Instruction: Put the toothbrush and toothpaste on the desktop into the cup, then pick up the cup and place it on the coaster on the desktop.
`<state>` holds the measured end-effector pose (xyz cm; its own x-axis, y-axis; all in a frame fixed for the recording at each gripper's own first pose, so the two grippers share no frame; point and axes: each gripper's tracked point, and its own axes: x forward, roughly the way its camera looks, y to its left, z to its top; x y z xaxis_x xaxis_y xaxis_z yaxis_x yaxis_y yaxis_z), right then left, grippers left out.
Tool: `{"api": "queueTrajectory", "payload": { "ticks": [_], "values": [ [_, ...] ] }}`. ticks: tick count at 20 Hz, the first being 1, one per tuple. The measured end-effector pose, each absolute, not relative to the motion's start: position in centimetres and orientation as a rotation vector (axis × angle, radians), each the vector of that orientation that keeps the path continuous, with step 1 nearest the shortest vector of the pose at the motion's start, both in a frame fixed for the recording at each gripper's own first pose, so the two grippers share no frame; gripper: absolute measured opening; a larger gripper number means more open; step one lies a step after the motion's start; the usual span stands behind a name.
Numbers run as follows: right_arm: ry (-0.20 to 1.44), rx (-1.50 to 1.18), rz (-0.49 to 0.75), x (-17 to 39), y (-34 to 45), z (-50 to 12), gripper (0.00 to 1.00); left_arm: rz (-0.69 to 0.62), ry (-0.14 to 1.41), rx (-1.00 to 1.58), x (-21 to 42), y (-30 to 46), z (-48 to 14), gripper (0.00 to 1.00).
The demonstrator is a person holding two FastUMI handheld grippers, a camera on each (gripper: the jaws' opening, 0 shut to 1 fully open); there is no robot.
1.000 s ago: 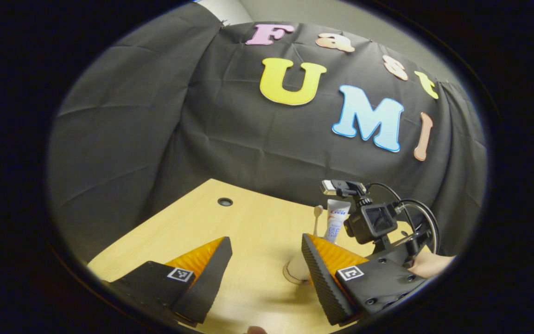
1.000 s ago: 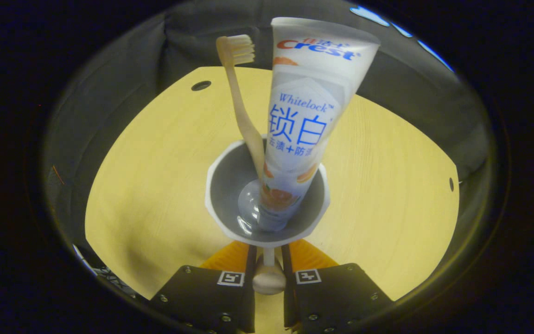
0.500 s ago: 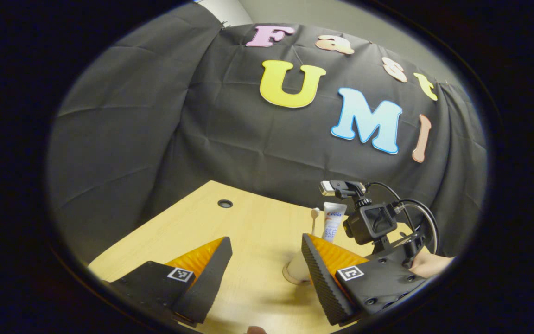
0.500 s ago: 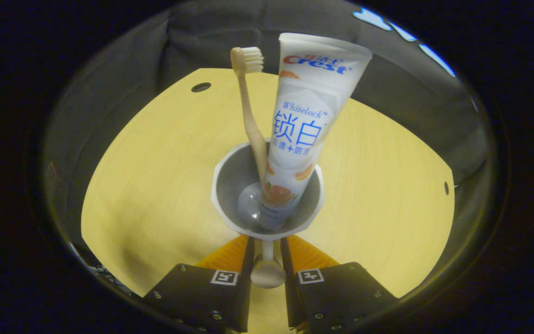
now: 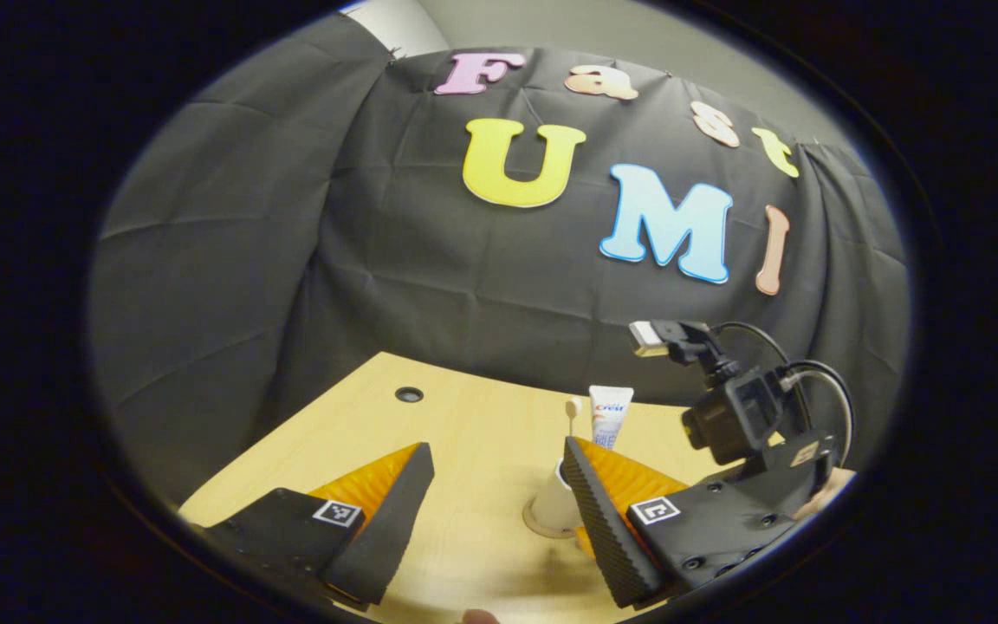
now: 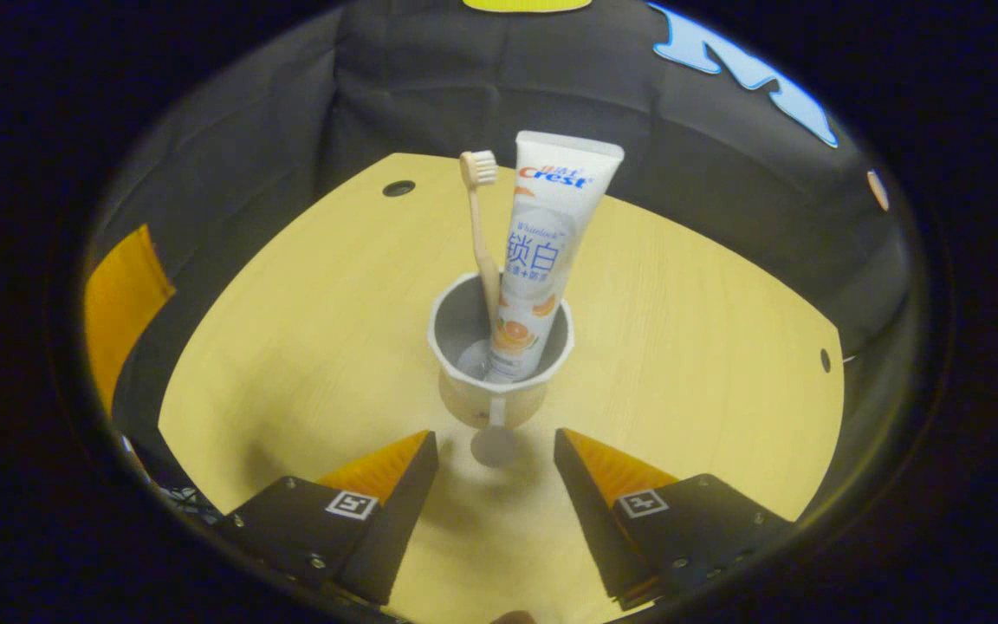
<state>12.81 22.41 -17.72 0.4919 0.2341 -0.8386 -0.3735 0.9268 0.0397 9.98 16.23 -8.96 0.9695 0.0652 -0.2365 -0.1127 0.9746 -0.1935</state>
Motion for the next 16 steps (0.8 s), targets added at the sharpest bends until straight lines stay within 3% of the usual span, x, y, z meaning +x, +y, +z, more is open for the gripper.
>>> {"api": "queueTrajectory", "payload": {
  "ticks": [1, 10, 16],
  "values": [
    [0.972, -0.143, 0.362, 12.4, 21.7, -17.1, 0.89, 0.08, 0.228, -0.205, 10.2, 15.9, -8.7, 0.96],
    [0.679, 0.036, 0.196, 10.5, 12.0, -7.0, 0.88, -0.008, 0.193, -0.192, 11.7, 9.9, -5.7, 0.99],
    [0.469, 0.067, 0.088, 9.8, 5.8, -2.6, 0.88, -0.048, 0.14, -0.182, 11.3, 5.8, -2.5, 0.94]
  ]
}}
